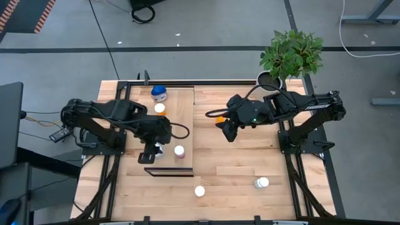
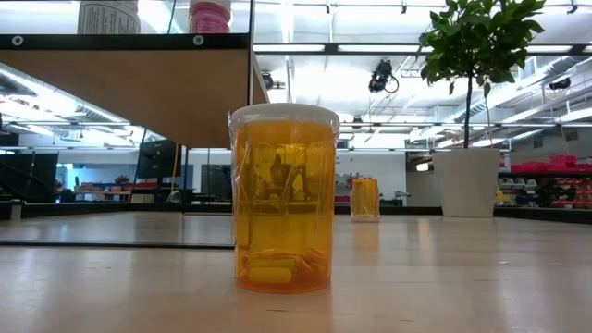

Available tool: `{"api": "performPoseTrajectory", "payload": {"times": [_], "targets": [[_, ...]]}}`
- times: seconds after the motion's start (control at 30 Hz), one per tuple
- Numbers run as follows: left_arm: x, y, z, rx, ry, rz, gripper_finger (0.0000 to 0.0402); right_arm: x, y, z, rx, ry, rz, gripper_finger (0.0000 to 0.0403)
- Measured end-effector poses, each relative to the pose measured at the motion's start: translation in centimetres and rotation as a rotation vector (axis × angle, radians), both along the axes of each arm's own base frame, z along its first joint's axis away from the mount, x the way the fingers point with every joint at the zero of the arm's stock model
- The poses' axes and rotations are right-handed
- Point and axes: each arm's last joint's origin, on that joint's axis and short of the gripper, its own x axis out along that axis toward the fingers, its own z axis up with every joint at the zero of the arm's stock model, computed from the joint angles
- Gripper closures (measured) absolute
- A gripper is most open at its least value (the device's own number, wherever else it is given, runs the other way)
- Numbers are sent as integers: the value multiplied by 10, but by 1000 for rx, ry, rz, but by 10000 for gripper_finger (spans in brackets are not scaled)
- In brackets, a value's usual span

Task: Pick and place medicine bottles onto shelf by color
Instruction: Put the white pill bottle on the shelf aligned with the other white pill bottle

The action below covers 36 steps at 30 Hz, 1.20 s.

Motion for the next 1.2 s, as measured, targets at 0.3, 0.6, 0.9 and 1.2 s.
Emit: {"api": "performPoseTrajectory", "payload": {"times": [0.3,0.6,0.9,1.2], "targets": [[-1,2,44,-54,-243,30,230,-25,16,-17,218,215,-188,144],[15,3,65,-67,-492,28,230,-59,63,-37,352,412,-295,144],[23,15,72,-26,-605,57,230,-82,115,-93,509,568,-433,144],[24,19,73,-4,-615,54,230,-98,145,-131,564,596,-369,138]]}}
